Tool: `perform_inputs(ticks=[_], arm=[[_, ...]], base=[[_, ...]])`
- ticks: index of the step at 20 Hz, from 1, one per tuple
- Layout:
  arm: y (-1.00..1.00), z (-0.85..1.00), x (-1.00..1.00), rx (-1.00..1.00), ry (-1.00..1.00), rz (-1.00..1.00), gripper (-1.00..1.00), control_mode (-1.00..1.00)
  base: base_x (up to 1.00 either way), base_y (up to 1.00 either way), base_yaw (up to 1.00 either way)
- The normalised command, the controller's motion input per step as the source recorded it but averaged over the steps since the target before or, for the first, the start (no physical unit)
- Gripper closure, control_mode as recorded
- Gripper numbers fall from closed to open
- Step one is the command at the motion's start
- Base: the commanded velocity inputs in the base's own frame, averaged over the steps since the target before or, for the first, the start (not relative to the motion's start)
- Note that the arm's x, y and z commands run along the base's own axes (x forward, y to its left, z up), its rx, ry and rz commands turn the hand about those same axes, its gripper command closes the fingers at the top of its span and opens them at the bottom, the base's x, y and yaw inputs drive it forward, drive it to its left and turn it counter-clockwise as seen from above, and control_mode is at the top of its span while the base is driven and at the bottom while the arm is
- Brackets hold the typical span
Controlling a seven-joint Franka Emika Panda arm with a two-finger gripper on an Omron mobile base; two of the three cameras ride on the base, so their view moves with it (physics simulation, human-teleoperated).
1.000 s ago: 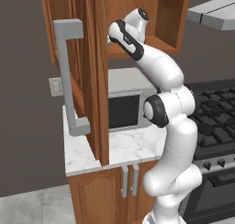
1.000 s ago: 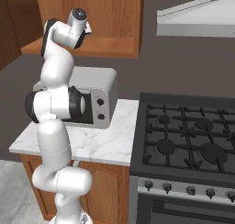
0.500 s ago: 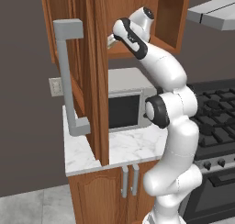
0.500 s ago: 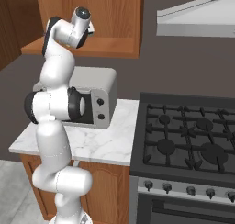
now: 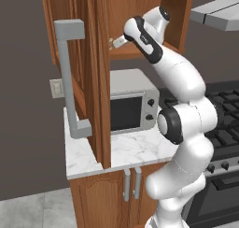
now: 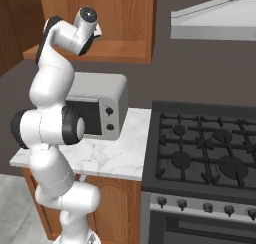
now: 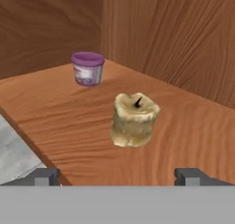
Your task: Pick the candle and candle from the dining table and place them in the open cabinet. Close the cabinet after placing the objects.
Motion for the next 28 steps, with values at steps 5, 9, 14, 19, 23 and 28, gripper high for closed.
perform_inputs(ticks=[5, 9, 14, 19, 23, 28], arm=[[-0.11, -0.01, -0.82, 0.02, -0.13, 0.00, -1.00, -1.00], [-0.14, 0.00, -0.96, 0.03, -0.14, 0.00, -1.00, -1.00], [-0.16, 0.00, -1.00, 0.06, -0.12, 0.00, -1.00, -1.00], [-0.22, 0.00, -1.00, 0.03, -0.03, 0.00, -1.00, -1.00], [-0.23, -0.14, -0.99, 0.00, 0.00, 0.00, -1.00, -1.00], [-0.20, -0.41, -0.74, 0.00, 0.03, 0.00, -1.00, -1.00]], base=[[0.00, 0.00, 0.00], [0.00, 0.00, 0.00], [0.00, 0.00, 0.00], [0.00, 0.00, 0.00], [0.00, 0.00, 0.00], [0.00, 0.00, 0.00]])
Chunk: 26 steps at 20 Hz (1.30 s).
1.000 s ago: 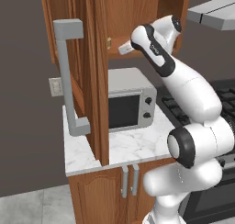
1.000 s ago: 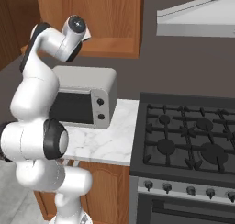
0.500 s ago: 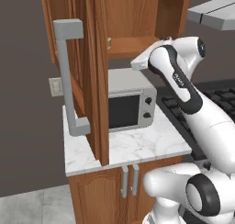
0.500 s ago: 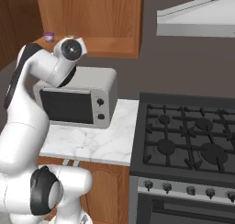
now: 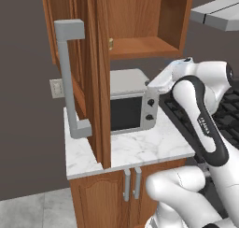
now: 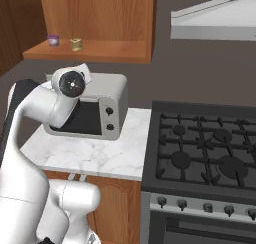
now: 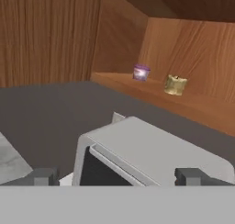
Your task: Pick the candle and candle from the dining table and place them in the open cabinet. Close the cabinet after placing the objects.
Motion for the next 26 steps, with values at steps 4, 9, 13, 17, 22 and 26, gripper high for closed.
perform_inputs(ticks=[4, 9, 13, 17, 22, 26], arm=[[-0.10, -0.57, -0.30, 0.00, 0.16, -0.02, -1.00, -1.00], [0.00, -0.69, -0.11, -0.07, 0.23, -0.06, -1.00, -1.00], [0.00, -0.77, -0.07, -0.09, 0.25, -0.09, -1.00, -1.00], [0.00, -0.51, -0.10, -0.01, 0.21, -0.12, -1.00, -1.00], [-0.01, -0.45, -0.19, -0.02, 0.13, -0.13, -1.00, -1.00], [0.00, -0.44, -0.05, -0.09, 0.07, -0.13, -1.00, -1.00]], base=[[0.00, 0.00, 0.00], [0.00, 0.00, 0.00], [0.00, 0.00, 0.00], [0.00, 0.00, 0.00], [0.00, 0.00, 0.00], [0.00, 0.00, 0.00]])
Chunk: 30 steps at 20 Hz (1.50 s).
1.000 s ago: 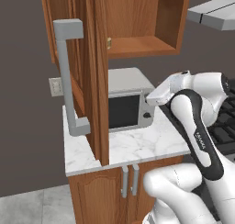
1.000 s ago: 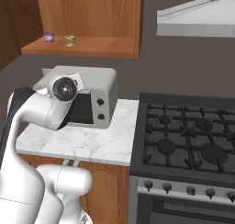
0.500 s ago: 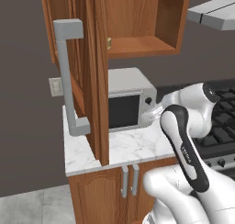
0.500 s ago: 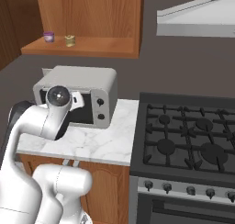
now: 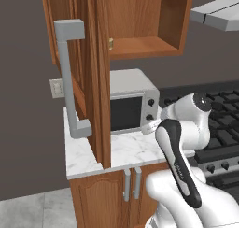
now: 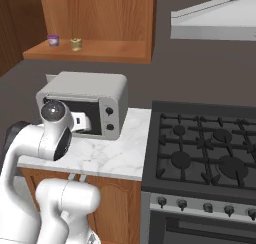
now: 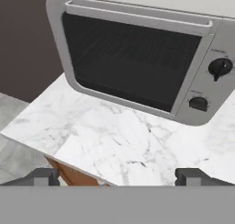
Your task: Pick the candle and candle from the dining table and place them in the open cabinet. Close the cabinet after placing the objects.
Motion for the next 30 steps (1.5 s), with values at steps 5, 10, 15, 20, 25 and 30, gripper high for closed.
perform_inputs(ticks=[5, 10, 15, 20, 25, 30], arm=[[-0.09, -0.35, -0.04, -0.10, 0.04, -0.16, -1.00, -1.00], [-0.14, -0.33, -0.05, -0.07, 0.02, -0.14, -1.00, 1.00], [0.00, 0.00, 0.00, 0.00, 0.00, 0.00, -1.00, 1.00], [0.00, 0.00, 0.00, 0.00, 0.00, 0.00, -1.00, 1.00], [0.00, 0.00, 0.00, 0.00, 0.00, 0.00, -1.00, 1.00], [0.00, 0.00, 0.00, 0.00, 0.00, 0.00, -1.00, 1.00]], base=[[0.00, 0.00, 0.00], [-0.05, -0.01, -0.03], [-0.88, -0.03, -0.09], [-0.78, -0.01, -0.04], [0.00, -0.22, -0.34], [0.03, -0.30, -0.60]])
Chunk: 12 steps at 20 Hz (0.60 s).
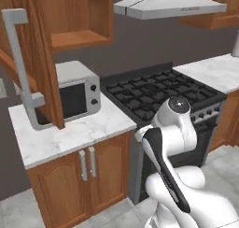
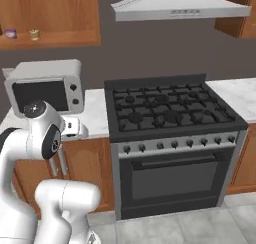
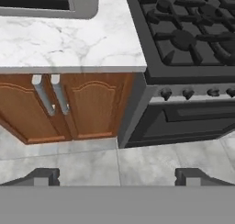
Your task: Pick the candle and candle from the dining table and place them in the open cabinet. Close the cabinet after placing the objects.
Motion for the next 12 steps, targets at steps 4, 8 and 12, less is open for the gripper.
perform_inputs(ticks=[4, 8, 12], arm=[[0.00, 0.00, 0.00, 0.00, 0.00, 0.00, -1.00, 1.00], [0.00, 0.00, 0.00, 0.00, 0.00, 0.00, -1.00, 1.00], [0.00, 0.00, 0.00, 0.00, 0.00, 0.00, -1.00, 1.00]], base=[[0.00, -0.26, -0.65], [0.00, -0.19, -0.70], [0.00, -0.18, -0.68]])
